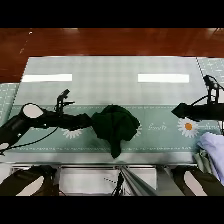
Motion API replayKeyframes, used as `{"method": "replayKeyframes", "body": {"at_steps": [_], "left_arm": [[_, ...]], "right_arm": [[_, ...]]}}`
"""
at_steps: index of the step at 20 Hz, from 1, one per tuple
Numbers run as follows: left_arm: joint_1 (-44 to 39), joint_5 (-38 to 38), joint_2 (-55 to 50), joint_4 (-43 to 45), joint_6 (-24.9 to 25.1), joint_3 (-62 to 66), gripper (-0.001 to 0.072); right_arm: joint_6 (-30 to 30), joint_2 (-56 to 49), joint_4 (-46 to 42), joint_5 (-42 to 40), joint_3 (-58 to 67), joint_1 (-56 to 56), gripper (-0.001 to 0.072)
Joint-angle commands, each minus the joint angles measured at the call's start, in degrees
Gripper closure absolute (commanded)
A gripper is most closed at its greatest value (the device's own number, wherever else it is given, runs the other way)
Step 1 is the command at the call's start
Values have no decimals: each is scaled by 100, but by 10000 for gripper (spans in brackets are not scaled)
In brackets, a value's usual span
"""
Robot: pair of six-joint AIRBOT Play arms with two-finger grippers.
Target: Fold the shirts.
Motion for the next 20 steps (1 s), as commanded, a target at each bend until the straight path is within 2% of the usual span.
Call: {"method": "replayKeyframes", "body": {"at_steps": [1, 3, 4, 5, 6, 7, 11, 15, 20], "left_arm": [[-199, 131, -525, -1541, 925, -63, 53], [-337, 234, -717, -2094, 1174, -61, 70], [-400, 284, -820, -2122, 1169, -59, 180], [-435, 267, -946, -2118, 1174, -59, 366], [-439, 199, -1054, -2118, 1172, -59, 584], [-437, 125, -1104, -2118, 1174, -59, 686], [-437, -50, -1091, -2116, 1255, -52, 686], [-437, -291, -1091, -2116, 1274, -50, 686], [-437, -343, -1091, -2116, 1274, -48, 686]], "right_arm": [[-393, -310, 728, 74, -299, -365, 161], [-507, -369, 903, 70, -448, -365, 164], [-538, -369, 949, 70, -487, -365, 165], [-540, -369, 953, 96, -494, -365, 166], [-553, -369, 981, 136, -494, -365, 166], [-584, -372, 1097, 186, -501, -365, 166], [-1029, -372, 2378, 4, -1001, -74, 166], [-1023, -540, 2953, -962, -1694, 911, 166], [-1032, -1373, 3877, -2378, -1808, 2146, 166]]}}
